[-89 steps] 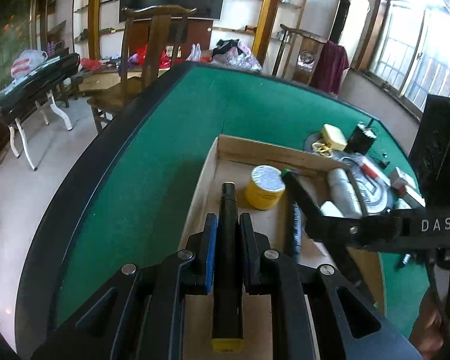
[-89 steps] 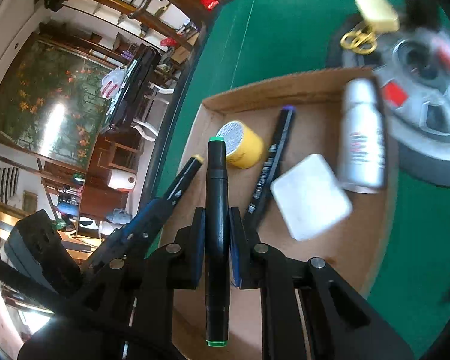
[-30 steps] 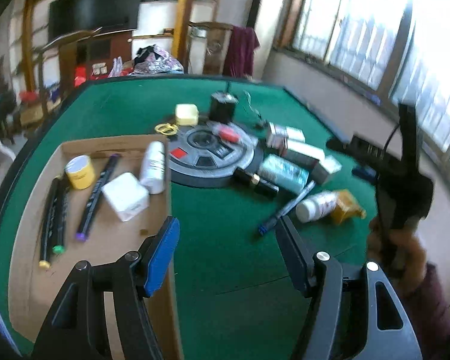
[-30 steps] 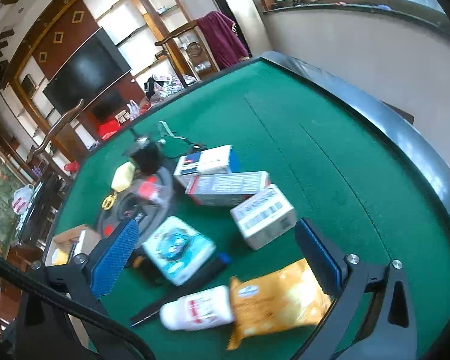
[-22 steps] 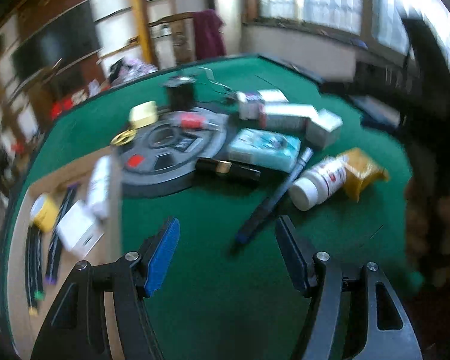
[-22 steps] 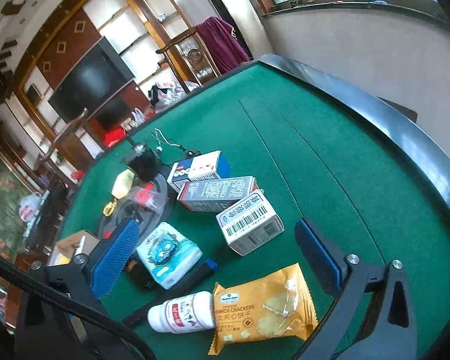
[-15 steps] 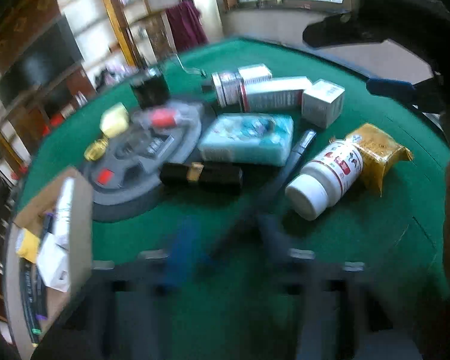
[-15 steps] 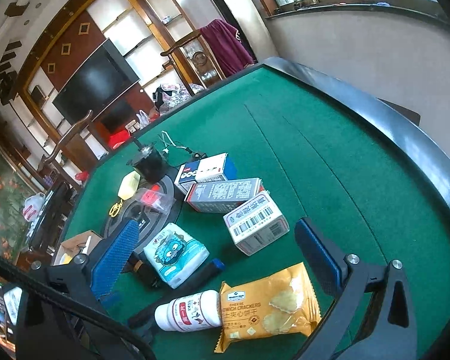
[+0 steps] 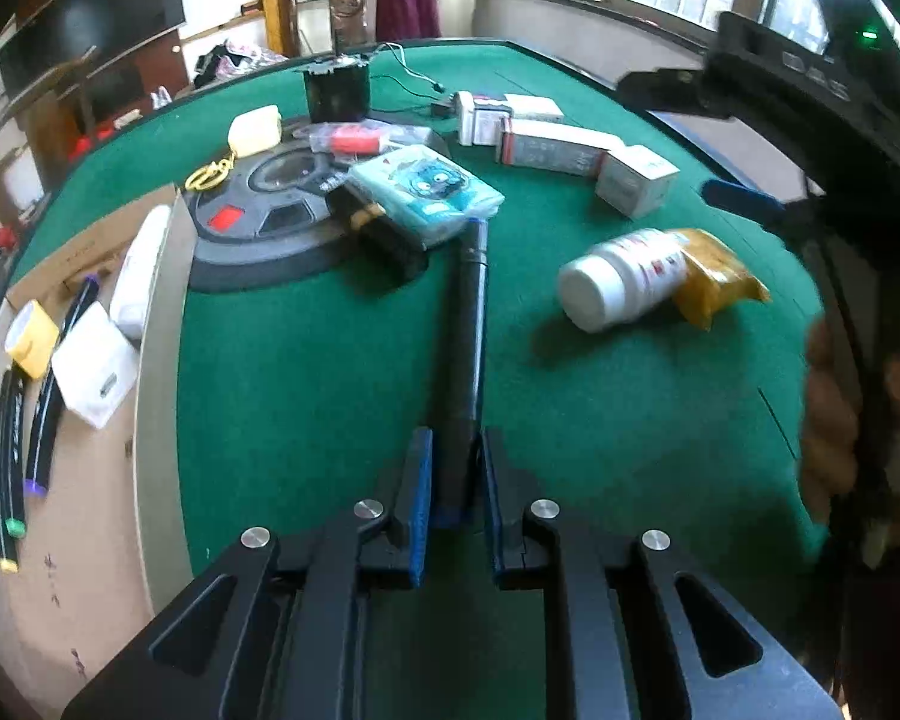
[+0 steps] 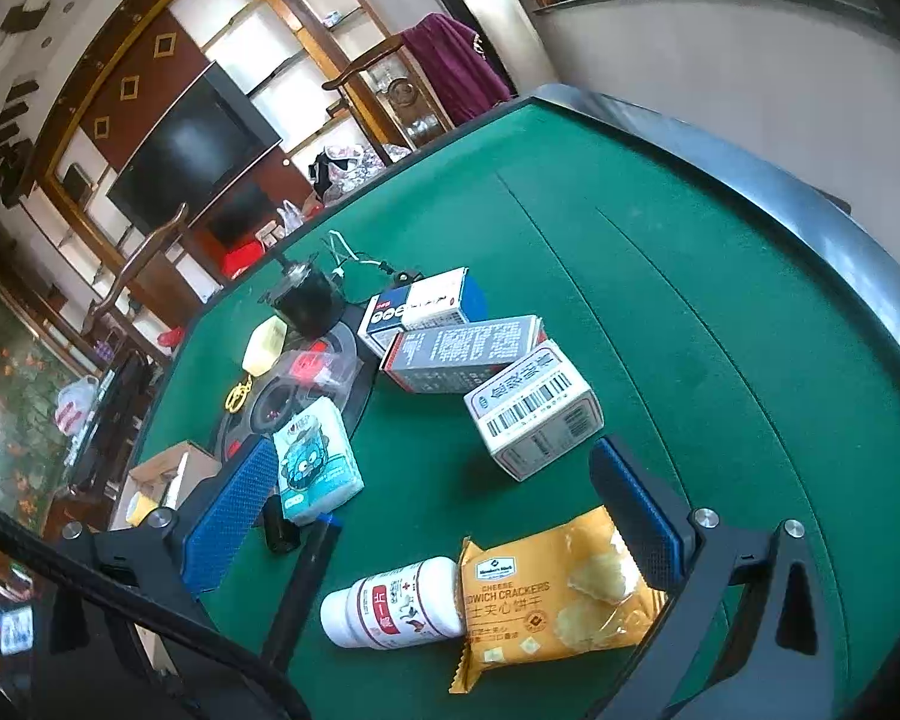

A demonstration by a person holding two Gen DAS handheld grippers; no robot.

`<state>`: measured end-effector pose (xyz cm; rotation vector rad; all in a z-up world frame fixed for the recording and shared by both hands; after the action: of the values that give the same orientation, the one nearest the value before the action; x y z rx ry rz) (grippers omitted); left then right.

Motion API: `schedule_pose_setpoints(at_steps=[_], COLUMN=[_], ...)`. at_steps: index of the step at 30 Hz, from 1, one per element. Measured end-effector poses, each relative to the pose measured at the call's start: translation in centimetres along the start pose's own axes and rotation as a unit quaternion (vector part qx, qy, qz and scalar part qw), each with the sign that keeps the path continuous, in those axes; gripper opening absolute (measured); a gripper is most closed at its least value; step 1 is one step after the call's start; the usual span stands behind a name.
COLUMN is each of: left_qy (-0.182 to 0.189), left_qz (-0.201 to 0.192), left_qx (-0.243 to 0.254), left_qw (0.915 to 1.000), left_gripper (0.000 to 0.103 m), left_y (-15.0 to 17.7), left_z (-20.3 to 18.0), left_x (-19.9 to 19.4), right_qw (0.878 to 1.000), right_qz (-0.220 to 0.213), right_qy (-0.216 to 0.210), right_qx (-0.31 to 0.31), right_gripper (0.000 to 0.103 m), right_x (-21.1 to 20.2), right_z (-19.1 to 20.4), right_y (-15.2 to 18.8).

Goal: Organize objects
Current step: 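Grasp a blue-capped marker with the left tool while the right tool reaches for a black gold-banded tube, then carry the blue-capped marker into the tray with the left tool while the right tool carries the black tube there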

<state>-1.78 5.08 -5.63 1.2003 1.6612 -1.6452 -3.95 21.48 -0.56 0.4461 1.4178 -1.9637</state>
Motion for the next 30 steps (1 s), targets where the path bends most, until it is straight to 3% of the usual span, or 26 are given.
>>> schedule_pose_setpoints(at_steps=[5, 7, 9, 11, 12, 16, 19, 25, 30], left_qy=[-0.022, -0.029, -0.029, -0.018, -0.014, 0.015, 0.045, 0.093, 0.089], left_qz=[-0.024, -0.029, -0.038, -0.039, -0.040, -0.035, -0.048, -0.115, -0.151], left_qx=[0.021, 0.017, 0.012, 0.004, 0.002, -0.028, -0.063, -0.100, -0.111], left_qw=[0.9992, 0.9990, 0.9988, 0.9991, 0.9991, 0.9989, 0.9958, 0.9839, 0.9782], left_gripper=[0.013, 0.025, 0.027, 0.024, 0.013, 0.011, 0.011, 0.011, 0.011], left_y=[-2.1, -2.6, -2.9, -3.0, -3.0, -2.7, -2.5, -1.8, -1.1], left_z=[-0.9, -1.0, -0.8, -0.6, -0.5, 0.2, 1.2, 3.8, 6.6], left_x=[1.7, 2.0, 2.1, 2.1, 2.0, 1.4, -0.7, -7.4, -10.8], right_qw=[1.000, 1.000, 1.000, 1.000, 1.000, 0.999, 0.999, 0.998, 0.998], right_qz=[-0.007, 0.000, 0.007, 0.009, 0.010, 0.012, 0.014, 0.020, 0.029], right_qy=[0.018, 0.014, 0.011, 0.012, 0.013, 0.018, 0.023, 0.031, 0.016], right_qx=[-0.017, -0.014, -0.013, -0.017, -0.020, -0.029, -0.035, -0.045, -0.059], right_gripper=[0.103, 0.103, 0.103, 0.103, 0.103, 0.103, 0.103, 0.103, 0.103], right_x=[-0.2, 0.0, 0.3, 0.4, 0.4, 0.4, 0.5, 0.8, 0.9], right_z=[0.0, 0.0, 0.1, 0.2, 0.2, 0.4, 0.4, 0.4, 1.6], right_y=[0.0, 0.2, 0.4, 0.4, 0.5, 0.5, 0.6, 0.8, 1.1])
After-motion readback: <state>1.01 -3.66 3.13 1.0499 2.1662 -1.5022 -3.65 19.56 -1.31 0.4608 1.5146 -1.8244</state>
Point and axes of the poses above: each gripper's, at about its wrist camera, not at the fingertips, and x roughly the way its jaws point, z to its left, y to its underside, the point moved 9 cm from there along x, roughly the way its jaws point, and after that the axes turned 11 degrees about -x, right-handed, at the moved point
